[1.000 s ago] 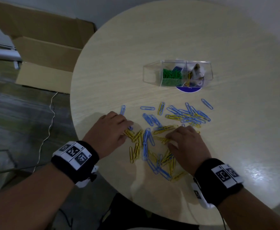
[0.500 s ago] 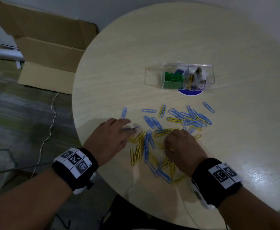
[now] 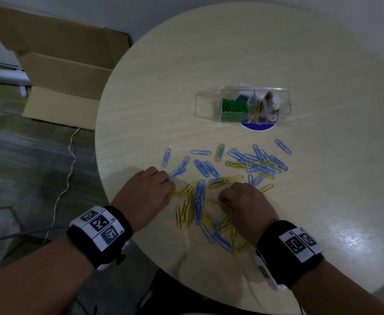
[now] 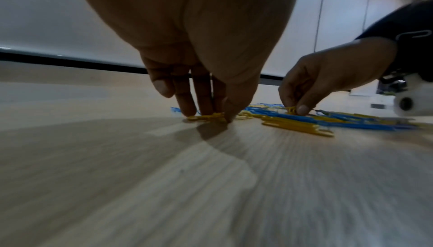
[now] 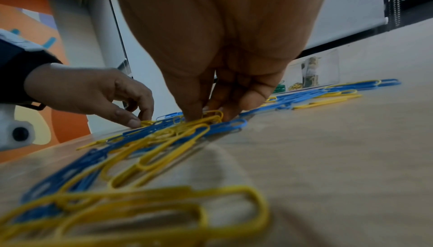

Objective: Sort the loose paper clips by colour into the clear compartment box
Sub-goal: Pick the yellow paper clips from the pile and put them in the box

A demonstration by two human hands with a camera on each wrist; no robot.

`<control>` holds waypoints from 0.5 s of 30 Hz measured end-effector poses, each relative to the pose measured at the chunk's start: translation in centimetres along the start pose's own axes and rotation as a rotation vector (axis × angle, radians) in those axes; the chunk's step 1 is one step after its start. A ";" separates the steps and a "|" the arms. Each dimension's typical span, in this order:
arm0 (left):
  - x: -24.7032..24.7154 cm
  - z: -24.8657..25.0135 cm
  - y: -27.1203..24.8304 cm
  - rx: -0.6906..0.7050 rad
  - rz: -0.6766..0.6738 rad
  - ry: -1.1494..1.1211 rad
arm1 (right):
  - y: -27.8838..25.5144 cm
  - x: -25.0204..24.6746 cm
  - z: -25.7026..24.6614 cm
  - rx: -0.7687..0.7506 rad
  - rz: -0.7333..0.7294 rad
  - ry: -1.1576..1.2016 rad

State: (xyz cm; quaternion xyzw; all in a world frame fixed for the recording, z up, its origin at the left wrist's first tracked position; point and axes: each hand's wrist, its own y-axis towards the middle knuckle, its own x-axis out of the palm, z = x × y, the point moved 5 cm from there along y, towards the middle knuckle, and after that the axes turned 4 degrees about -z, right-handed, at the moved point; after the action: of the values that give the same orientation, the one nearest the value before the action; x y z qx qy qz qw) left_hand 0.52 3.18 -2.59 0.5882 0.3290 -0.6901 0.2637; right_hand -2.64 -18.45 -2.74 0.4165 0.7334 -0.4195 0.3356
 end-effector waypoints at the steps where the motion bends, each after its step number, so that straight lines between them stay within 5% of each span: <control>1: -0.1 0.2 0.1 -0.018 -0.009 0.006 | 0.0 0.0 0.0 0.003 0.004 -0.002; 8: -0.3 0.0 1.0 -0.243 -0.227 -0.042 | -1.1 -3.2 0.8 0.002 0.152 0.060; 11: -1.0 0.9 1.5 -0.250 -0.188 -0.036 | -1.7 -5.5 3.1 0.081 0.244 0.191; 15: -4.4 1.3 4.7 -0.370 -0.020 -0.357 | -2.6 -8.5 6.4 0.158 0.388 0.303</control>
State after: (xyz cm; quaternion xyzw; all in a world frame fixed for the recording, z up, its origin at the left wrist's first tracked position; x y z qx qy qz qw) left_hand 3.92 -0.96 1.25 0.3954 0.4037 -0.7136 0.4140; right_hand -0.35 -27.78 2.56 0.6325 0.6467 -0.3360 0.2623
